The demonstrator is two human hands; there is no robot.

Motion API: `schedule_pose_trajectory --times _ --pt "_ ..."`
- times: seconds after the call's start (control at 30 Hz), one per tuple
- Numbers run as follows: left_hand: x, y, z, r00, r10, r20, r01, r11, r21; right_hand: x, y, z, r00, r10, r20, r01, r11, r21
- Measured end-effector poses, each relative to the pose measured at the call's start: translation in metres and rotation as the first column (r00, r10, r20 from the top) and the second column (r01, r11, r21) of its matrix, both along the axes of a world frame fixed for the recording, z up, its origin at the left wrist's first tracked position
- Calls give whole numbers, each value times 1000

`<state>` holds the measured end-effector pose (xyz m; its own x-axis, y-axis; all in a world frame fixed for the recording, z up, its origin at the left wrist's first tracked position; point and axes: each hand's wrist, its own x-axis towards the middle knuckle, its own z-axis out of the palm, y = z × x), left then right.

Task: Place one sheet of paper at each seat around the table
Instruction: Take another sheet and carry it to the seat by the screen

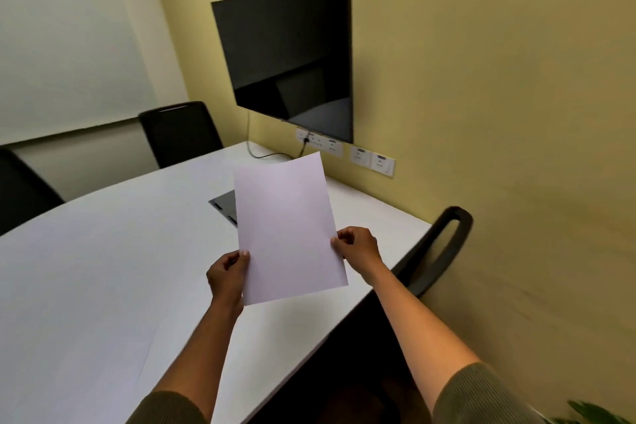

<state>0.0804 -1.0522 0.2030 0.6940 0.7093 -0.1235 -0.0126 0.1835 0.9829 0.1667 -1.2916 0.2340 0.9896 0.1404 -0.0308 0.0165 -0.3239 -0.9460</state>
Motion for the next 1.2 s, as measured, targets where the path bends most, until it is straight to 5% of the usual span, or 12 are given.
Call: schedule_pose_trajectory --times 0.47,0.83,1.2 --pt "64 24 -59 976 172 -137 -182 981 -66 116 50 -45 969 227 -98 -234 970 -69" --pt "189 48 -151 947 -18 -321 -37 986 -166 229 59 -124 961 65 -269 -134 960 -247" --pt "222 34 -194 874 -114 -472 -15 965 -261 278 55 -185 919 6 -394 -158 922 -354"
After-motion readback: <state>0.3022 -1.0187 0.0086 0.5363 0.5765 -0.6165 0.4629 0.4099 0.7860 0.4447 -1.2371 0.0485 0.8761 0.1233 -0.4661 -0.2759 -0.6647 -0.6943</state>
